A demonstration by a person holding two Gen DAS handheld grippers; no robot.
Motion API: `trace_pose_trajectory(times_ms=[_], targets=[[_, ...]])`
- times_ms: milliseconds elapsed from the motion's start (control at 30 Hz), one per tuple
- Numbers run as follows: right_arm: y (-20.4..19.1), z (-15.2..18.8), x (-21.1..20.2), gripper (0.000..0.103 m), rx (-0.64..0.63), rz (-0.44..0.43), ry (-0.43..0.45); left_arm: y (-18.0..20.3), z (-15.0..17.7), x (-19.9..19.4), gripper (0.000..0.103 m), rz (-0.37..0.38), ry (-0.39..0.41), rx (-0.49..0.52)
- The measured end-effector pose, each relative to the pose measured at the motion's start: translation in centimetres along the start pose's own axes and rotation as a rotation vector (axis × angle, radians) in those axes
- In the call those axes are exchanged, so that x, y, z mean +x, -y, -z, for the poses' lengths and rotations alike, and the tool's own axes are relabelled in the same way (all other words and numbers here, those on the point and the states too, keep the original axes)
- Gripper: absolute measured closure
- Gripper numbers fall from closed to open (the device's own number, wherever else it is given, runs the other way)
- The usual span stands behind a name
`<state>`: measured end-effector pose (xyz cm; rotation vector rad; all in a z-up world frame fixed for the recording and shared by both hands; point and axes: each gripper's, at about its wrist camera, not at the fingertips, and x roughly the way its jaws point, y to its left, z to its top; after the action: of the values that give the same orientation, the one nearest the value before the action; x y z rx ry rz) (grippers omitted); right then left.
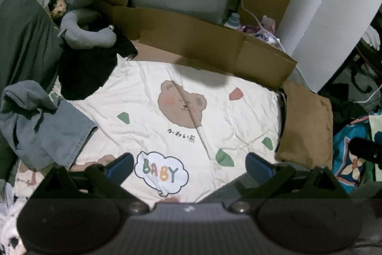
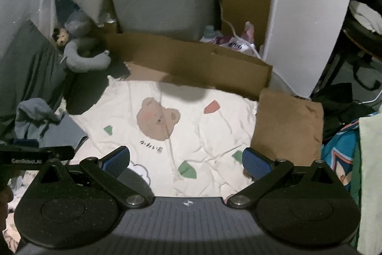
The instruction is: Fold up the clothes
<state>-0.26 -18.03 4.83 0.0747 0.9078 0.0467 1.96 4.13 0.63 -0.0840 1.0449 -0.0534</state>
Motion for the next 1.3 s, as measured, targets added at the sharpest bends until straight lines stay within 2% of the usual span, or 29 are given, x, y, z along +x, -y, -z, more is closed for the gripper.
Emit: trace_pose_trajectory(times_ms=[267,400,667,933,1300], targets=[[-1.0,-0.2,-0.4,0.0,0.014,0.038,0.08,-1.6,-0.2,0.5,0.005,-0.005,-0.012,-0.007],[-1.2,-0.3,-1.0,0.0,0.048,0.043,0.157,-2.4,-0.4,0.2,0.005,-0.004,-0.001,0.001],[-1.2,-0.1,-1.7,0.0,0.104,0.046,0.252,-4.4,-0.9,0.4,0.005,-0.026,0.013,-0.055],[-1.9,-0.1,-1.1,0.0,0.123,0.059,0.283,-6.5,-1.9,0.4,0.005,-0.043,0.045,-0.09],[-3.7,-0.5,1.2,0.0,0.139,0.045,0.311,-12.1,-2.7,0.8,0.007,-0.109,0.07,-0.166]])
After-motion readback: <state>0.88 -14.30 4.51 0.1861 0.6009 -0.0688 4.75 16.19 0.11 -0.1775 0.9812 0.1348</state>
